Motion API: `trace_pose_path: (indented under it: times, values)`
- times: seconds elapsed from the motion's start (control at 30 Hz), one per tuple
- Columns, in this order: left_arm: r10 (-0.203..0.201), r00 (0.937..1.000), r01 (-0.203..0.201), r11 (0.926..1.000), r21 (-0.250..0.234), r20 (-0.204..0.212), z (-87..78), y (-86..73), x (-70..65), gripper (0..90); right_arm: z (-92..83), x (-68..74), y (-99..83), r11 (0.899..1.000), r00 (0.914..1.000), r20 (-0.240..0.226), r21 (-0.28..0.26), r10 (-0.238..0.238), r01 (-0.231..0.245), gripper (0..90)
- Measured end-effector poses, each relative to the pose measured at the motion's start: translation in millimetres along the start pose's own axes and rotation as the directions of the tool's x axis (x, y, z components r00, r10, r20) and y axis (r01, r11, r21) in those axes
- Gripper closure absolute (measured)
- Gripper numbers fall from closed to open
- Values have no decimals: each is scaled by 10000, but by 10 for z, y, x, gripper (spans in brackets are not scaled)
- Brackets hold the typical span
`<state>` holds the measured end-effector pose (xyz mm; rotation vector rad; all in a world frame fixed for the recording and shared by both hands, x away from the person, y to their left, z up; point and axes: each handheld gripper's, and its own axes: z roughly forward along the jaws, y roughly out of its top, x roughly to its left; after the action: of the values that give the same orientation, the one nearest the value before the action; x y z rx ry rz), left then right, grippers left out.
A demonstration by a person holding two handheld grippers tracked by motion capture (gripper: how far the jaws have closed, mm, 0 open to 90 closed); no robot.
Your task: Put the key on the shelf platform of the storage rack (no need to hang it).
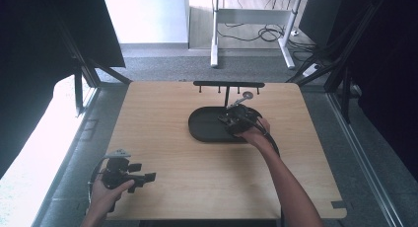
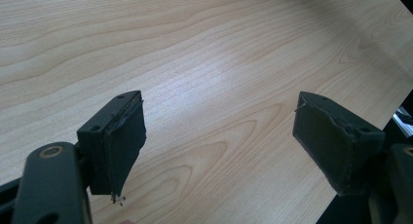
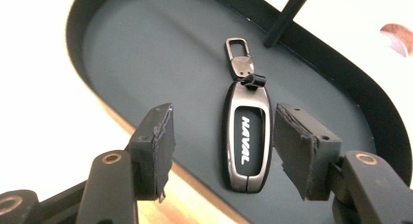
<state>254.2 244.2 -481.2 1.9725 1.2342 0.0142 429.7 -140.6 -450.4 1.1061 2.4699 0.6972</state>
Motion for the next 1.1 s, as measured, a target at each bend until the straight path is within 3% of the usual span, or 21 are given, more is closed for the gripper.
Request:
trace_pose_path:
  times: [0.4,0.53,0.93,1.1]
  values:
    - [25,10000,-25,10000,-26,5,-5,3,-8,198,-246,147,-244,9984,9983,-498,-498,-287,262,419]
    - [14,10000,-14,10000,-23,-16,-2,3,-15,198,-313,200,-442,9973,9968,-752,-697,-282,229,419]
    - [37,10000,-37,10000,39,-21,13,4,-38,198,-399,306,-1057,9933,9893,-1432,-1076,263,-420,422]
    - [23,10000,-23,10000,54,-64,22,3,-39,198,-409,302,-1233,9901,9868,-1552,-1232,471,-667,425]
